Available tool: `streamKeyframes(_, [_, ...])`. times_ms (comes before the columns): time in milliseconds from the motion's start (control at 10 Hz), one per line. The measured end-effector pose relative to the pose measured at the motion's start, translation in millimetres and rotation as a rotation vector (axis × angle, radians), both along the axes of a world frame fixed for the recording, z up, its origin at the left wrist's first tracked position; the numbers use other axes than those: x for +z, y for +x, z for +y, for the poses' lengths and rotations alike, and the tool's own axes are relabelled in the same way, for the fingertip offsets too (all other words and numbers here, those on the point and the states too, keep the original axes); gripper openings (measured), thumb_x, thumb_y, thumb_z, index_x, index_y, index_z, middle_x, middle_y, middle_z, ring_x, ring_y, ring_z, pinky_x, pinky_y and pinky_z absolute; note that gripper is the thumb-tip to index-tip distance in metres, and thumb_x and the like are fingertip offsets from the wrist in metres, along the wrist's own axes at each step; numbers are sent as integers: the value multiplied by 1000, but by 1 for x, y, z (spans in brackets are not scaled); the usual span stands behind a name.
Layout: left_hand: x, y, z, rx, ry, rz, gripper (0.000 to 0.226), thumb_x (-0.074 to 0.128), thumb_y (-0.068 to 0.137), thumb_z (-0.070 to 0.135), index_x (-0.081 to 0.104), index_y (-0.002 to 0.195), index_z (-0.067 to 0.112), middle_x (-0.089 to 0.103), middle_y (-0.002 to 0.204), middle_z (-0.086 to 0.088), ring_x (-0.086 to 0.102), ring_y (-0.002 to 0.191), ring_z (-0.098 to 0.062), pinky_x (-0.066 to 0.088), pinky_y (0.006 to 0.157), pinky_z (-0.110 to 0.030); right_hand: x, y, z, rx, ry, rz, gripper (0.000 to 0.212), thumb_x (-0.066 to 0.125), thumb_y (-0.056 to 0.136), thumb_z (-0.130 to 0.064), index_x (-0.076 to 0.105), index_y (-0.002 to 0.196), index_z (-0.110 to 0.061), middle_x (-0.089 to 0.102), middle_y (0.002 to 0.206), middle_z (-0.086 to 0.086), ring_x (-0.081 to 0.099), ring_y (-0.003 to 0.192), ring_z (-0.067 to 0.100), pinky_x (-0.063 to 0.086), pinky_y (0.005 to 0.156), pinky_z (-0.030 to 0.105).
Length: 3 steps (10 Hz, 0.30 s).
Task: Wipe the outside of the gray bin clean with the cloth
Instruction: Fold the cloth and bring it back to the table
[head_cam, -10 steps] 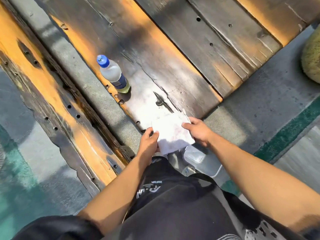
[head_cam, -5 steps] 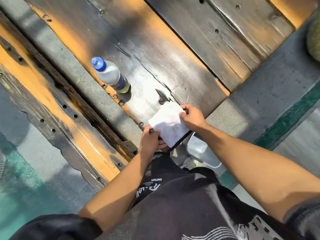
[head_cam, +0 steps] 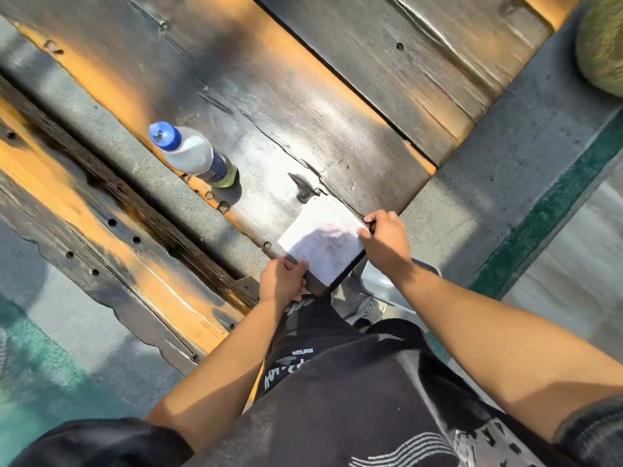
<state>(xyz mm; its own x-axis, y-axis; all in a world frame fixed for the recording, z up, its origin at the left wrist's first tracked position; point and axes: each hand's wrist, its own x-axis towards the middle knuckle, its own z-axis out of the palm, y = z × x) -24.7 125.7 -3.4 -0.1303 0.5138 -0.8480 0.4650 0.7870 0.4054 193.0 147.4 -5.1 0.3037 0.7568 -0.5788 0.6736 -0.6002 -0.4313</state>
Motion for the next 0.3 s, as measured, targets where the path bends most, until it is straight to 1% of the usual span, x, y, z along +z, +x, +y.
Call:
streamKeyframes(100, [-2, -4, -2, -62, -11, 25, 23, 63, 93, 25, 63, 78, 7, 78, 76, -16, 77, 69, -35, 64, 62, -47, 1, 4, -3, -100, 10, 7, 20, 62, 93, -29, 58, 108, -17, 56, 101, 6, 54, 91, 24, 42, 75, 36])
streamKeyframes(200, [-3, -10, -7, -78, -91, 1, 24, 54, 97, 20, 54, 74, 10, 76, 82, -26, 71, 63, -35, 62, 55, -42, 3, 6, -13, -302, 11, 174, 25, 68, 94, -35, 61, 103, -13, 63, 81, 3, 57, 66, 15, 45, 56, 30])
streamKeyframes(300, [0, -9, -14, -58, -173, -48, 19, 51, 98, 14, 49, 79, 9, 69, 81, -28, 62, 58, -29, 50, 42, -29, 2, 10, -23, -413, 5, 278, 27, 65, 94, -37, 61, 108, -14, 68, 84, 6, 67, 68, 21, 52, 59, 30])
